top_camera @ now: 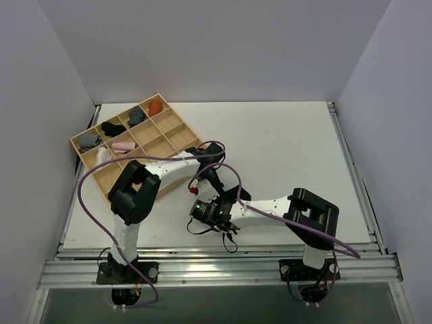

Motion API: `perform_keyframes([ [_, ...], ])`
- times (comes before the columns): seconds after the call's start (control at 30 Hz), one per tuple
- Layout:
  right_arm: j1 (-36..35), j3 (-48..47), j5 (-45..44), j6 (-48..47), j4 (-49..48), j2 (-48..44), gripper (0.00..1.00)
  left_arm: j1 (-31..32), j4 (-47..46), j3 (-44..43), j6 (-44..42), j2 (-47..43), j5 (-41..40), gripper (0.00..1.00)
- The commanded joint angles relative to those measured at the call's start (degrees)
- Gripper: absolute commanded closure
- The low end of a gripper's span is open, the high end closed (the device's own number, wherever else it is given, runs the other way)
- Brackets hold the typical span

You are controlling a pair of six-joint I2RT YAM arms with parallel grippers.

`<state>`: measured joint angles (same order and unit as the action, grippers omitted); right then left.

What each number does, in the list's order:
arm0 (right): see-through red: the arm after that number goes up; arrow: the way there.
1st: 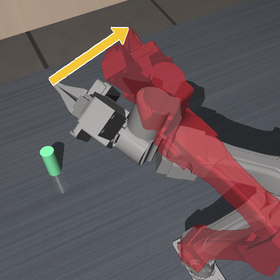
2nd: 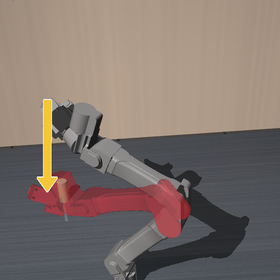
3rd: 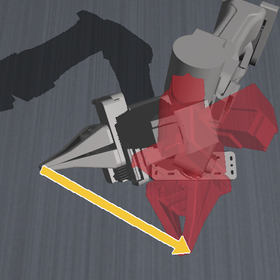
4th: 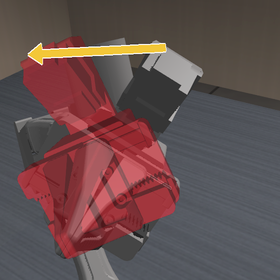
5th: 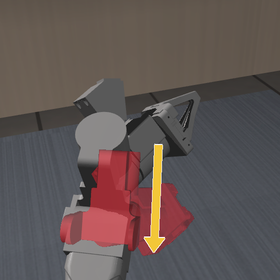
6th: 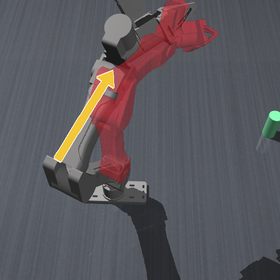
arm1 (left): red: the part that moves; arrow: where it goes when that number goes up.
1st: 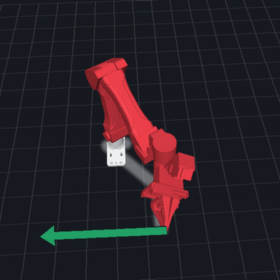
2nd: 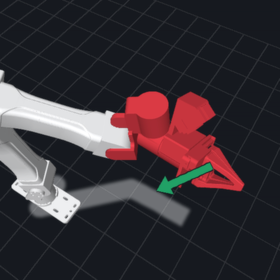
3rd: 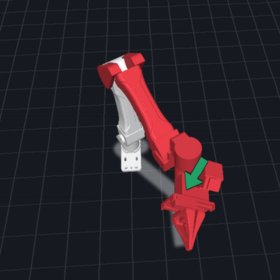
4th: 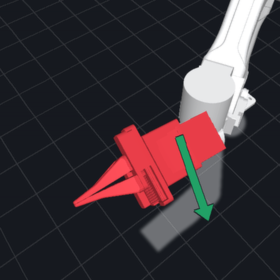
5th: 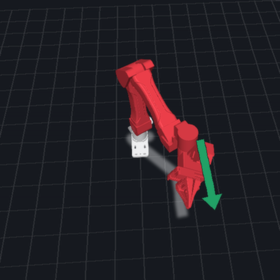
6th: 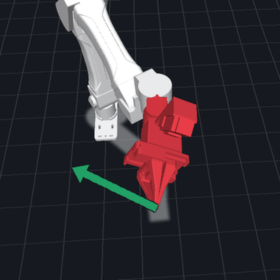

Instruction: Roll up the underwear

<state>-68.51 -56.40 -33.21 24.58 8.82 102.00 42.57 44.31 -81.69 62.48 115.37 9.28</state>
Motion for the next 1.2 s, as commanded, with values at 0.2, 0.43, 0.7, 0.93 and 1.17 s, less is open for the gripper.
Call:
perform_keyframes([
  [0.2, 2.68, 1.99, 6.84, 4.33, 4.28, 1.28, 0.79, 1.56, 7.72, 4.78, -0.52, 4.16, -4.36, 0.88],
  [0.43, 5.49, 9.02, 16.49, 7.67, -4.68, -5.13, 0.92, -1.69, 3.07, 9.79, 1.5, -1.81, -1.2, 0.67],
  [0.7, 10.24, 19.47, 28.54, 11.62, -20.32, -10.06, 0.93, -4.68, 0.61, 11.55, 0.98, -8.85, -1.19, 0.44],
  [0.93, 12.7, 26.16, 36.89, 14.88, -31.31, -11.2, 0.93, -4.77, -0.45, 12.17, 0.28, -11.04, -2.33, 0.35],
  [1.17, 15.42, 29.86, 43.66, 16.29, -39.75, -7.7, 0.93, -4.86, -1.34, 12.0, -0.16, -12.45, -3.04, 0.3],
])
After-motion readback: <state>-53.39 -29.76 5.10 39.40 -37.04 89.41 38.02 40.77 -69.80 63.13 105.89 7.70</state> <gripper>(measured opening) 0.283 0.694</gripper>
